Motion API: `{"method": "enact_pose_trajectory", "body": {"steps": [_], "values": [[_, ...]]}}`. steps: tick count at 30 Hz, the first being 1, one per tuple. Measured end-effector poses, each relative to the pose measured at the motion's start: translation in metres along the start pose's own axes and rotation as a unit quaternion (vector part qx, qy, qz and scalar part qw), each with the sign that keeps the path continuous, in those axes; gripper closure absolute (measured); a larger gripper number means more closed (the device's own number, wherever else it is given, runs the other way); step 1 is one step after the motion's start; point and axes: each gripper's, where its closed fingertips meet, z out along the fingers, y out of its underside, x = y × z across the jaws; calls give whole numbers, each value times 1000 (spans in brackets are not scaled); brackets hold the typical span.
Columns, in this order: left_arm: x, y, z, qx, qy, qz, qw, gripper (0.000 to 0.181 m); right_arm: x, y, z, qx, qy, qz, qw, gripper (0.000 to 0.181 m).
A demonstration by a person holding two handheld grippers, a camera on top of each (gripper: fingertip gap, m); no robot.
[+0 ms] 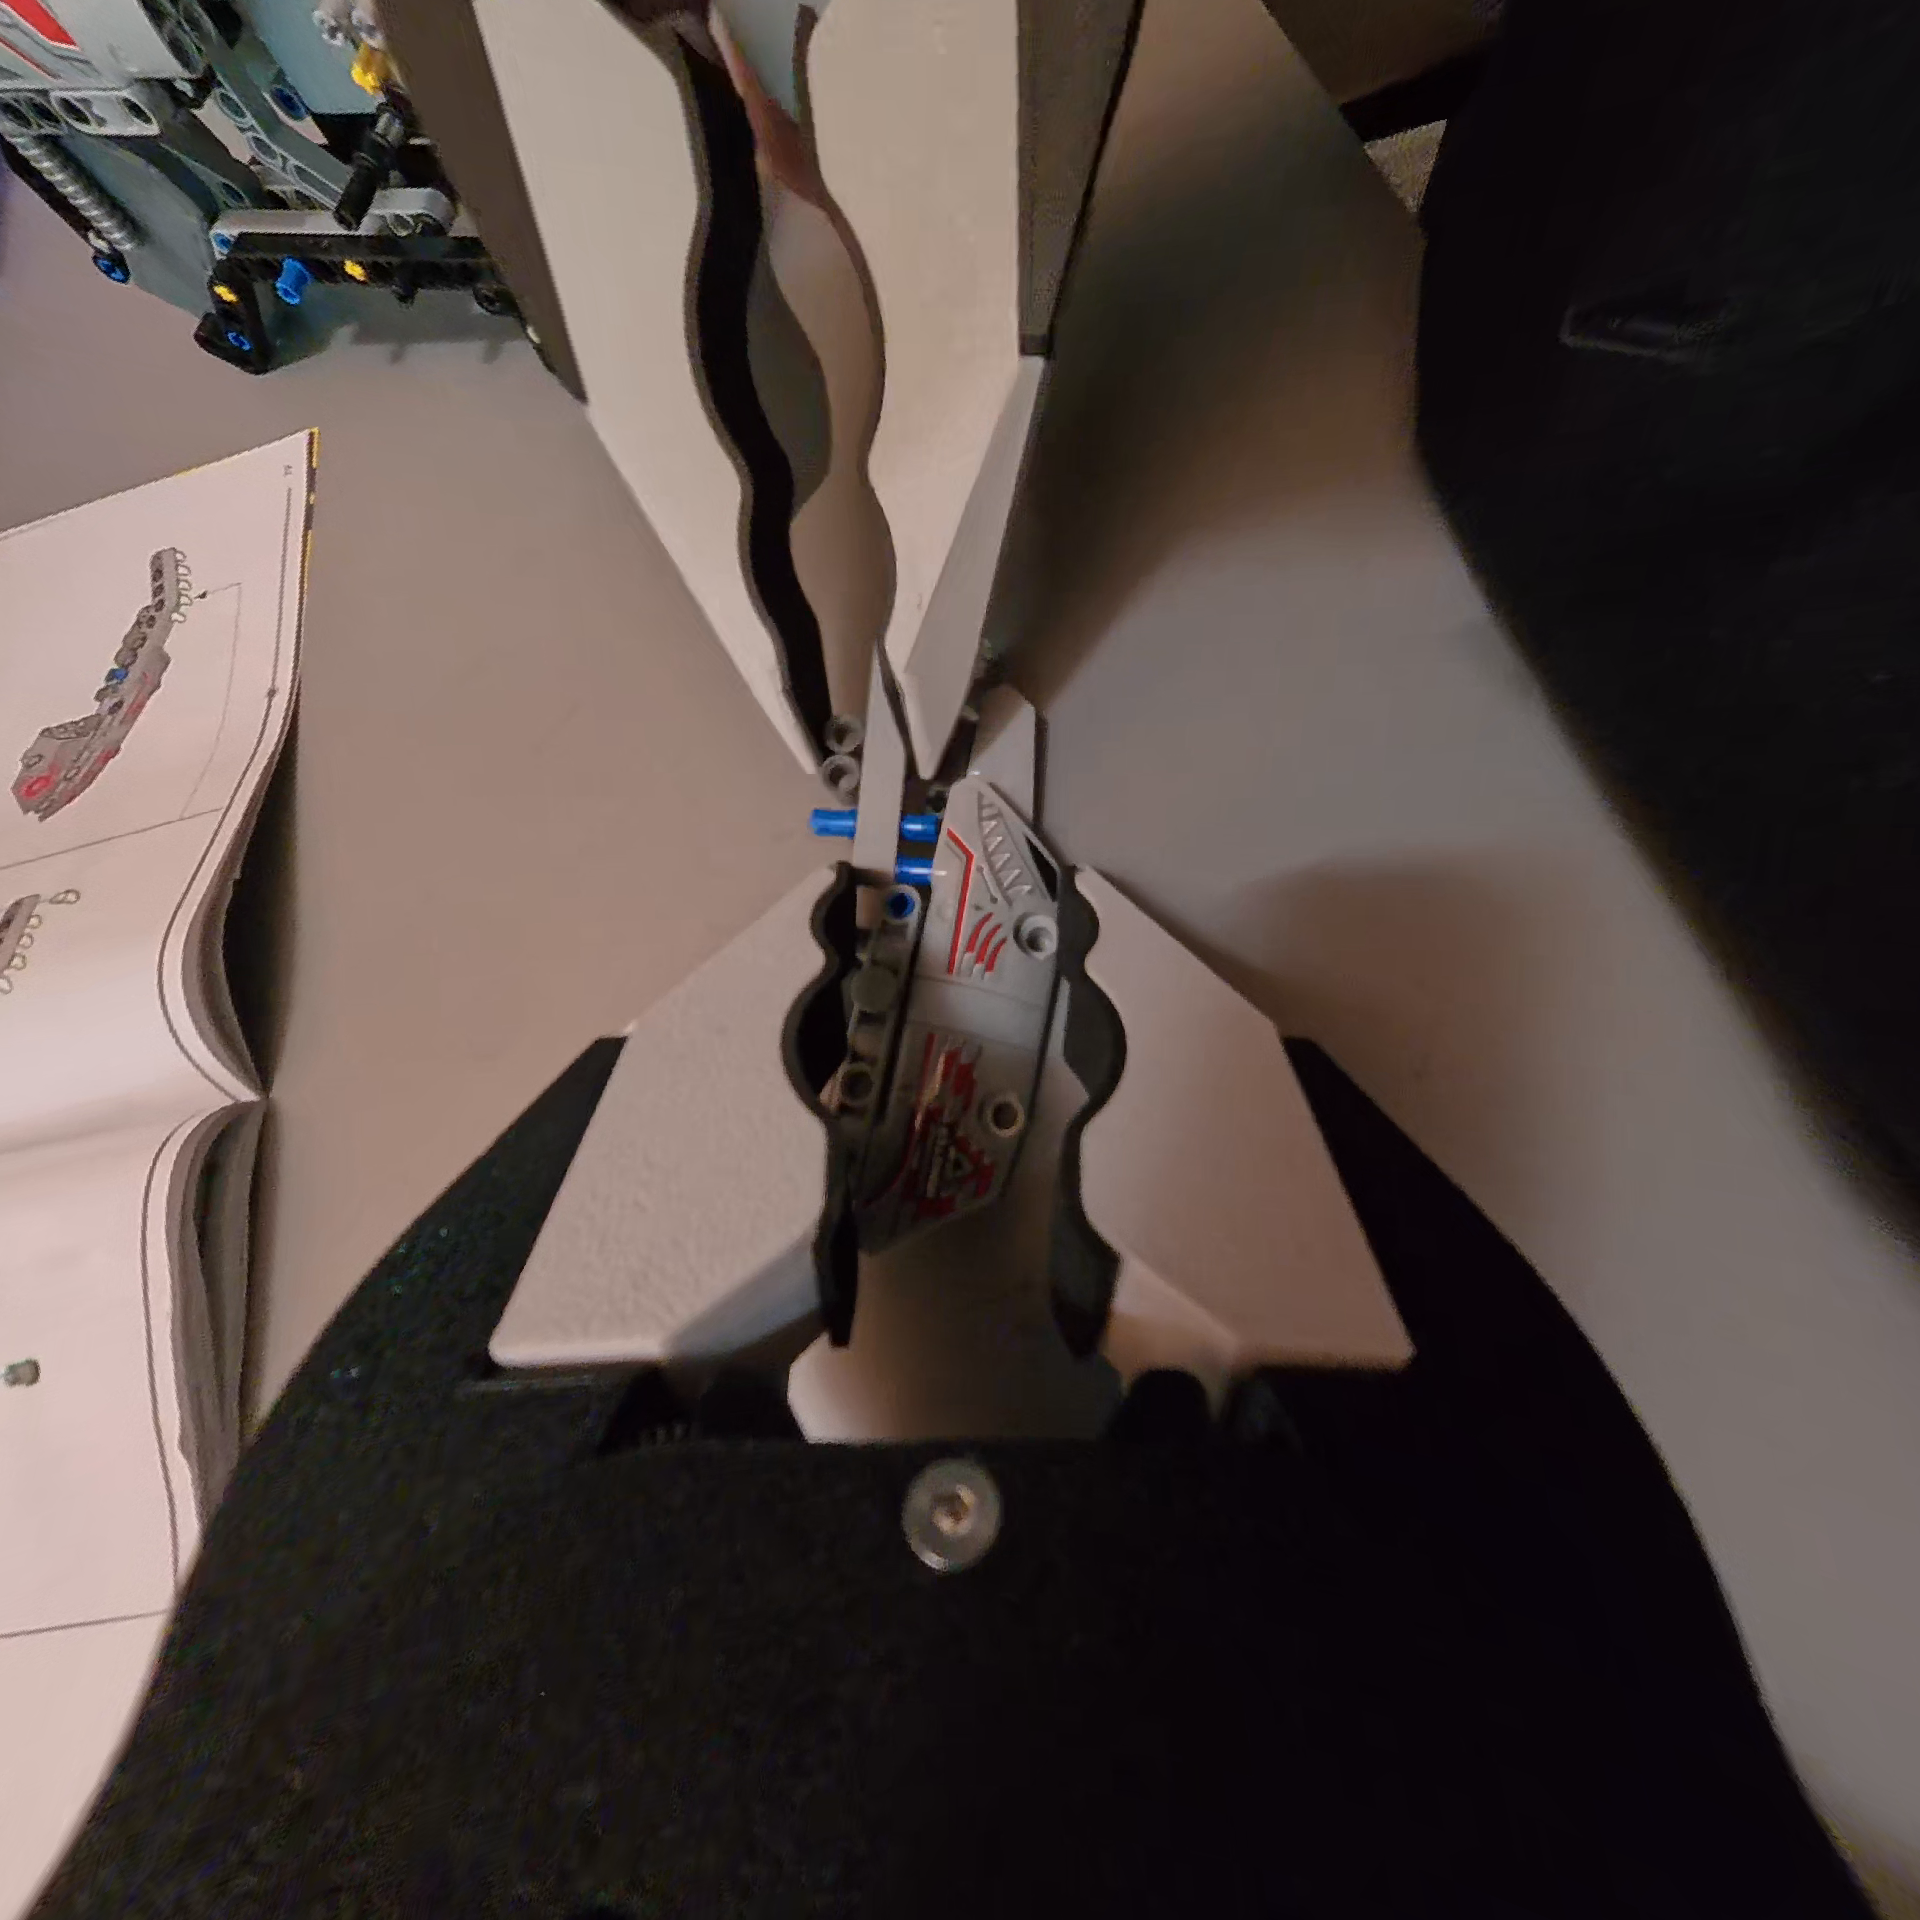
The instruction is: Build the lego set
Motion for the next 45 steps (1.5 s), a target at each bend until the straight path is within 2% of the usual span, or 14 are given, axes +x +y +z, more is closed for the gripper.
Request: {"method": "enact_pose_trajectory", "body": {"steps": [1,5,14,18,25,35,45], "values": [[0,0,0,0,-2,2,1000,146,-1,1,0,-1,-3,19,1000,167],[0,0,0,1,-6,4,1000,146,-3,2,0,-6,9,40,999,167],[0,-1,0,2,-9,9,1000,146,-3,2,0,-3,47,-53,997,167],[-1,-1,-1,4,-11,6,1000,143,-4,1,0,15,37,-48,998,167],[2,-2,0,6,-11,29,999,146,-6,1,1,5,28,-69,997,167],[2,-3,-1,9,-22,33,999,147,-4,0,1,17,25,-125,992,167],[2,-3,0,9,-20,33,999,146,-2,2,0,-29,68,-159,984,167]]}}
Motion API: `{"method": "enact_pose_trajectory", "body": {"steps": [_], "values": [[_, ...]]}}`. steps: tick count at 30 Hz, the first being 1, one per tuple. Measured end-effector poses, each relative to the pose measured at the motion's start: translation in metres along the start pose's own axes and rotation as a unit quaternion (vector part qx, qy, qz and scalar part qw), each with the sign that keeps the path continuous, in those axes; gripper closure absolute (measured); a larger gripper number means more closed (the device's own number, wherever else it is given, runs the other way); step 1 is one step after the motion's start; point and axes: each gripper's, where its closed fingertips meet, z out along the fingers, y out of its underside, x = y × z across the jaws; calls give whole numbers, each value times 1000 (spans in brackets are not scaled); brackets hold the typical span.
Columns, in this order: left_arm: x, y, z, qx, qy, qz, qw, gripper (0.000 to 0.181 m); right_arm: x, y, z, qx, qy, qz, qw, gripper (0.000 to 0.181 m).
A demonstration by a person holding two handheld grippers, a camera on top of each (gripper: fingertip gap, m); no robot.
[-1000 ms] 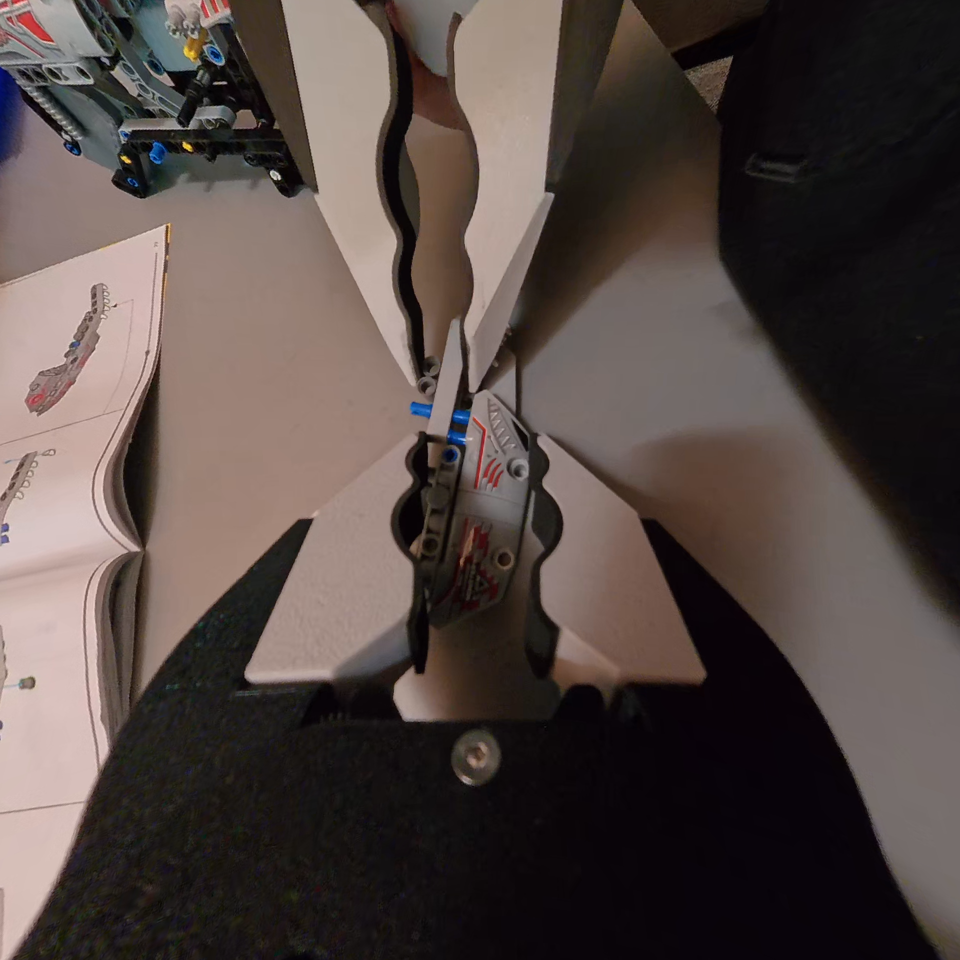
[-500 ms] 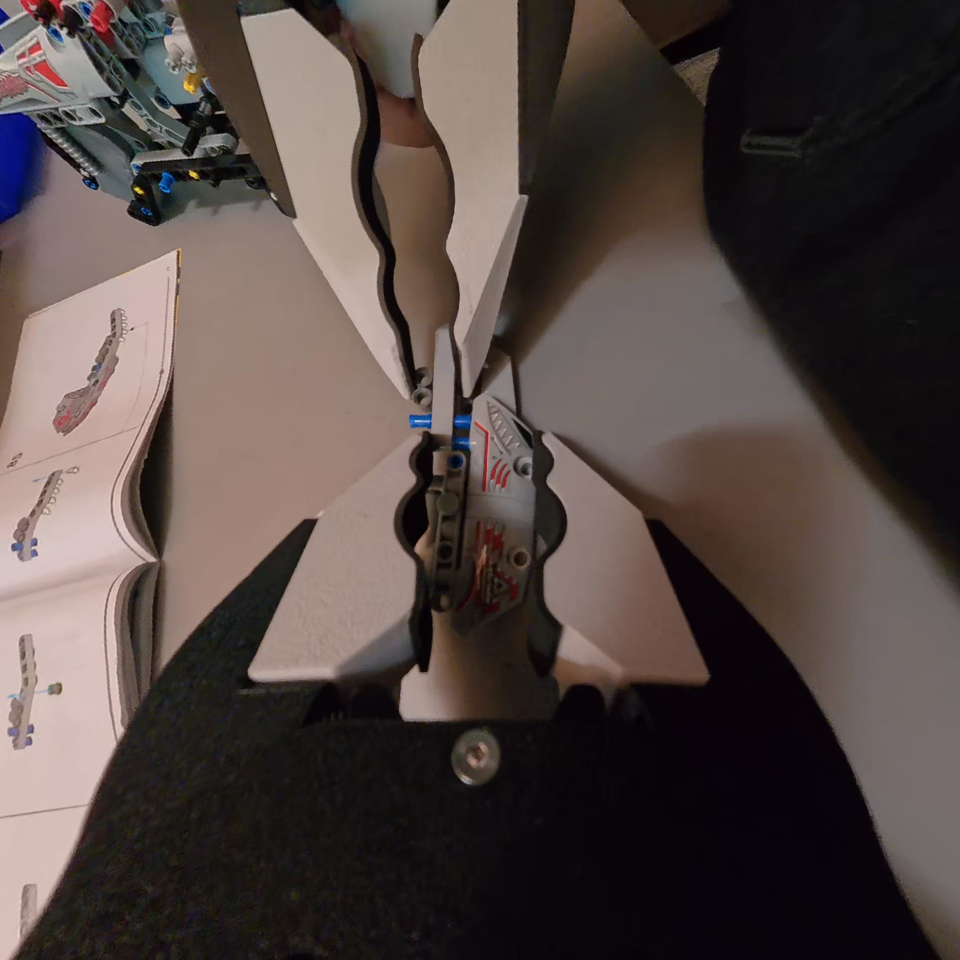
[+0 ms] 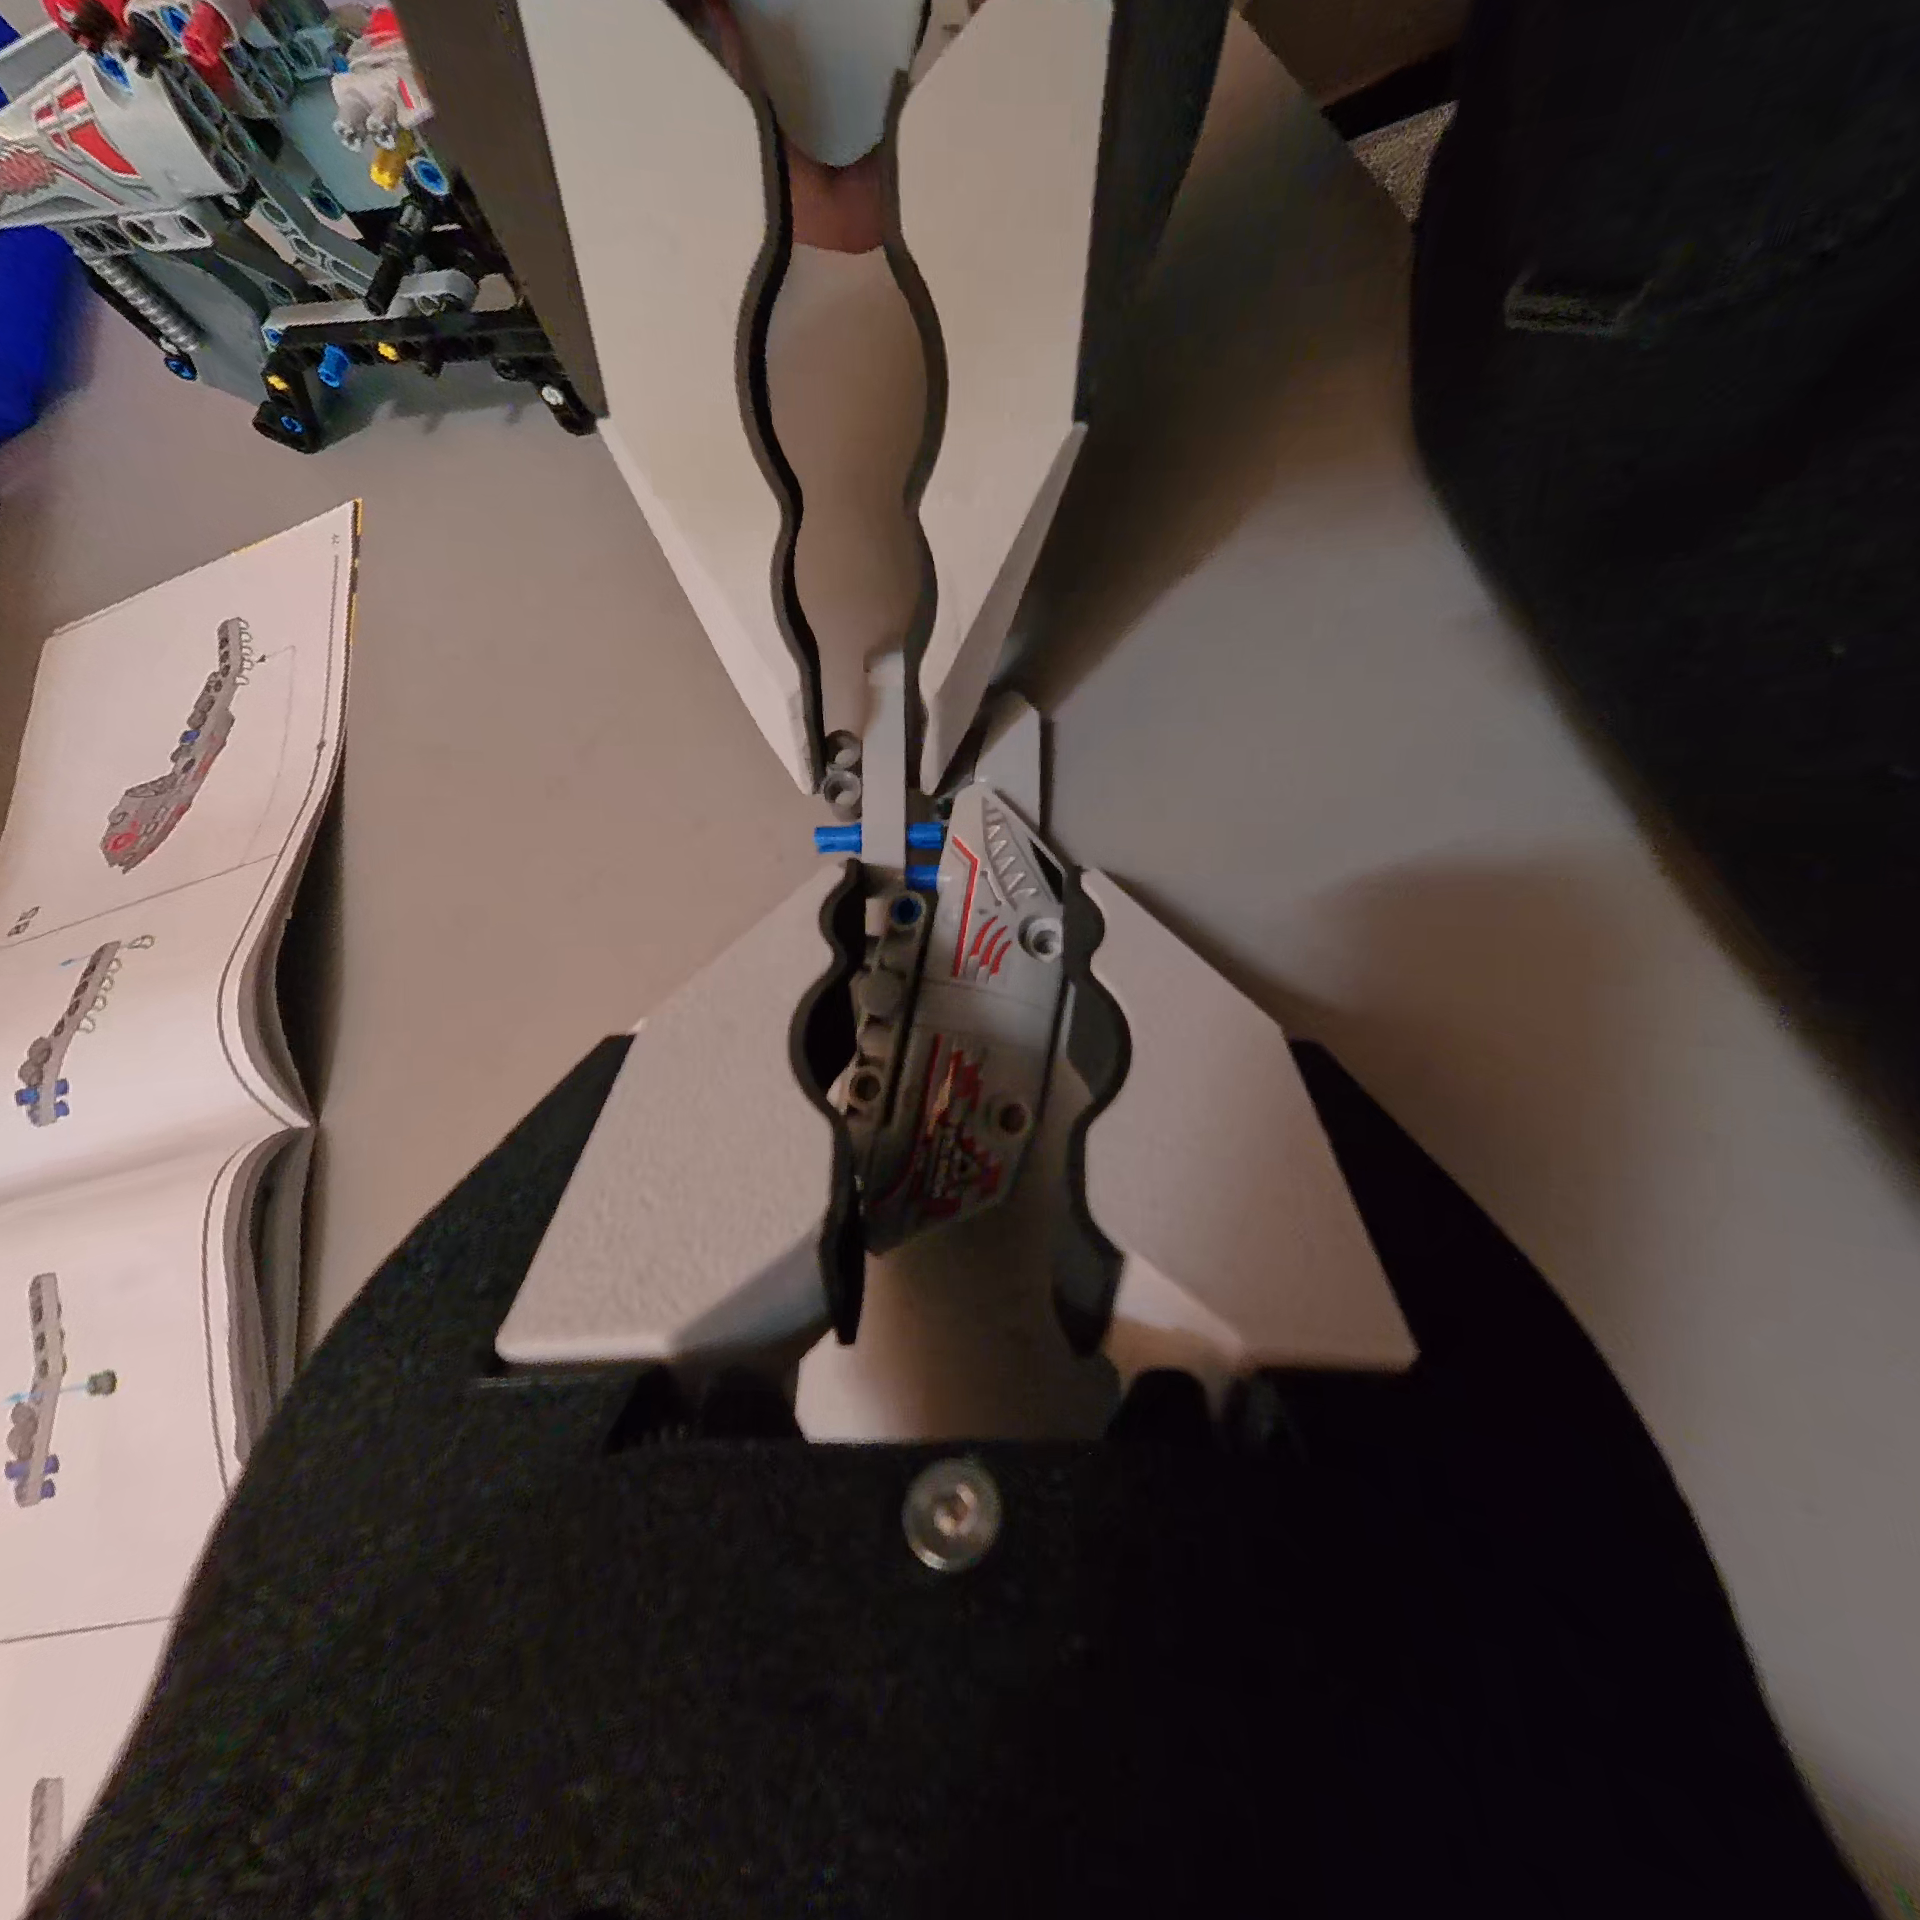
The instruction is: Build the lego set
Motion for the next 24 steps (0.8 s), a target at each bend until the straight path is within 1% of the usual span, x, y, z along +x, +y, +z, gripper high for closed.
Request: {"method": "enact_pose_trajectory", "body": {"steps": [7,11,13,20,24], "values": [[0,0,0,0,3,-4,1000,147,-1,0,0,-13,34,-14,999,167],[0,-1,1,-2,-12,2,1000,146,-1,0,0,-17,38,-13,999,167],[0,-1,1,-3,-11,-2,1000,146,-1,0,0,-22,44,-28,998,167],[0,-1,0,-3,-19,6,1000,147,-2,-1,1,-7,23,-15,1000,167],[1,-2,0,-1,-30,16,999,147,-1,-1,-1,-31,40,-68,996,166]]}}
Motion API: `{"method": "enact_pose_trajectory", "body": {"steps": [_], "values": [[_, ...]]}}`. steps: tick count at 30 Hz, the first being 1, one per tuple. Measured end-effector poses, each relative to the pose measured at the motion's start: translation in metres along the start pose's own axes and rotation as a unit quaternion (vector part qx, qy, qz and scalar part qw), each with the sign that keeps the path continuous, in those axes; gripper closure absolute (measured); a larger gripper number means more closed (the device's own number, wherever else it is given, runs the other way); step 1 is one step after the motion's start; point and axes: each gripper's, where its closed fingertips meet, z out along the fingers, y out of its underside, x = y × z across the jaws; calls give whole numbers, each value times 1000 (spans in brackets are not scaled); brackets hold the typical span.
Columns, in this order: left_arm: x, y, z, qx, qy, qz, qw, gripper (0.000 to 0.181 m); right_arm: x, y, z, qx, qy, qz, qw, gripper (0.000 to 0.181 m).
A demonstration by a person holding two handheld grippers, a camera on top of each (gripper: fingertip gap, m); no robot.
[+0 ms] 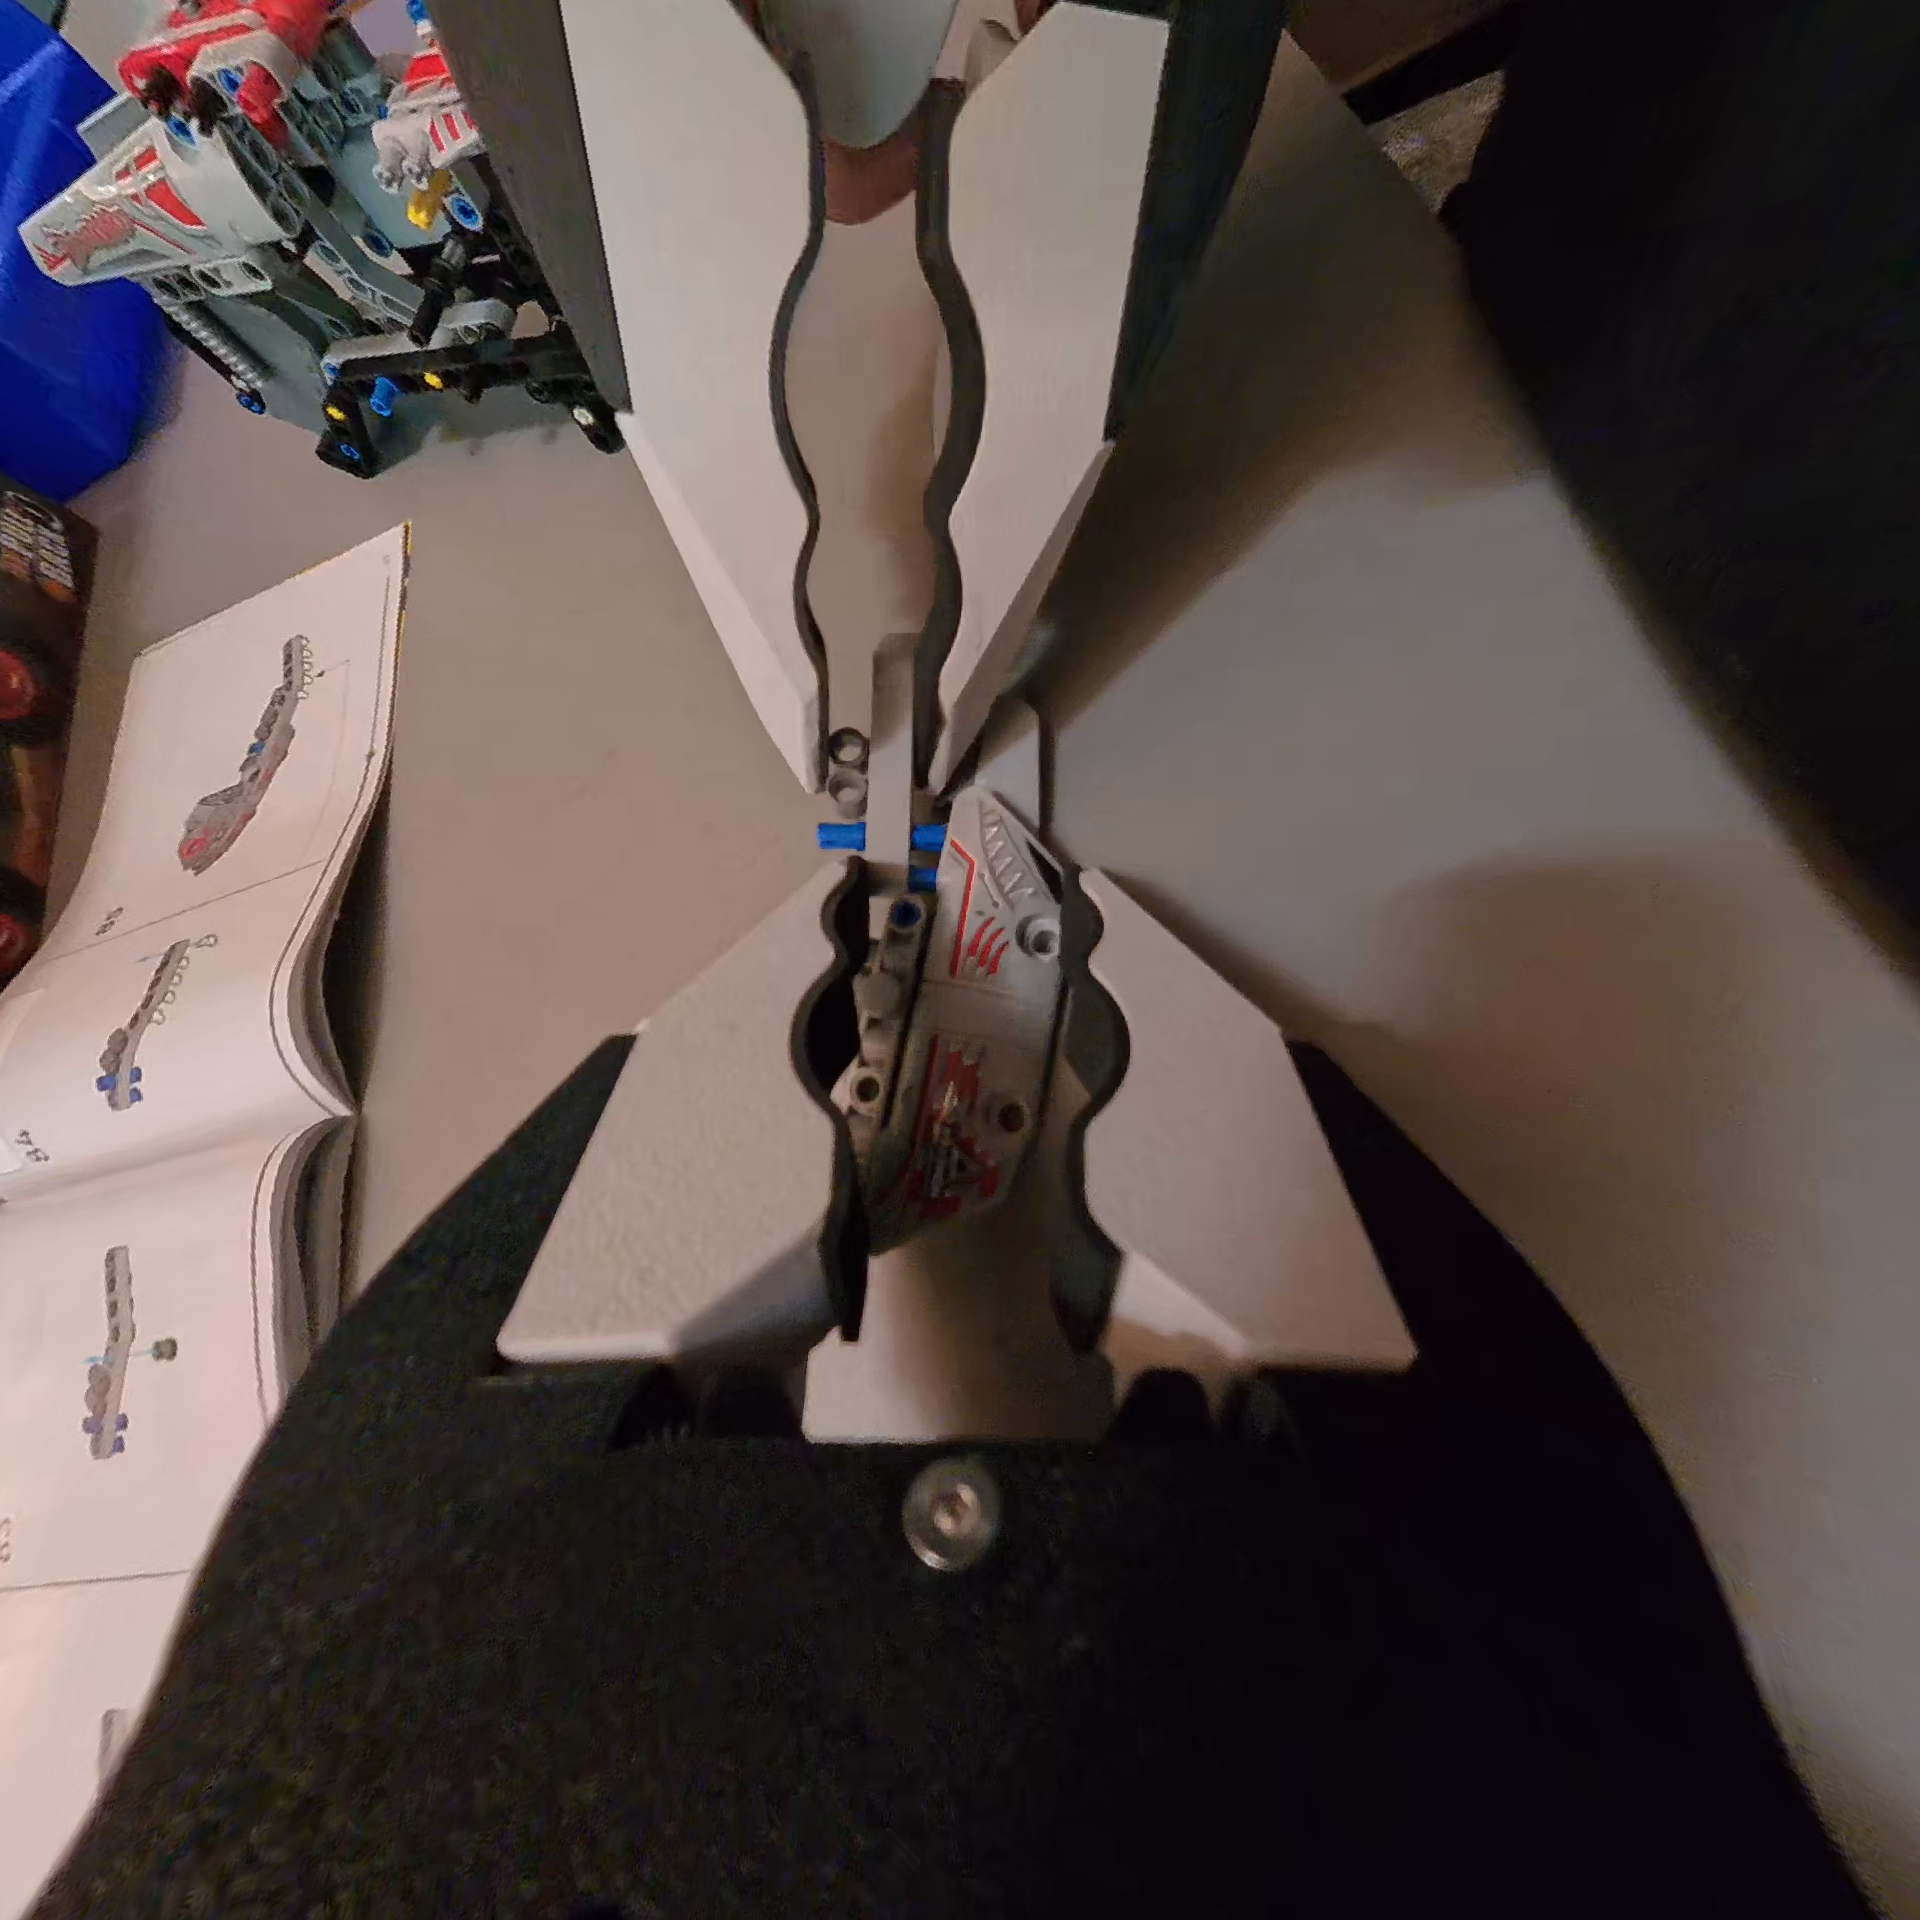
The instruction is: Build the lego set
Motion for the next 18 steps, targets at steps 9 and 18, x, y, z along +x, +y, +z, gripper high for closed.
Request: {"method": "enact_pose_trajectory", "body": {"steps": [9,18], "values": [[1,-1,1,-6,-15,8,1000,146,0,0,0,3,0,44,999,167],[-14,2,-3,-6,-70,35,997,149,8,-1,2,8,0,40,999,166]]}}
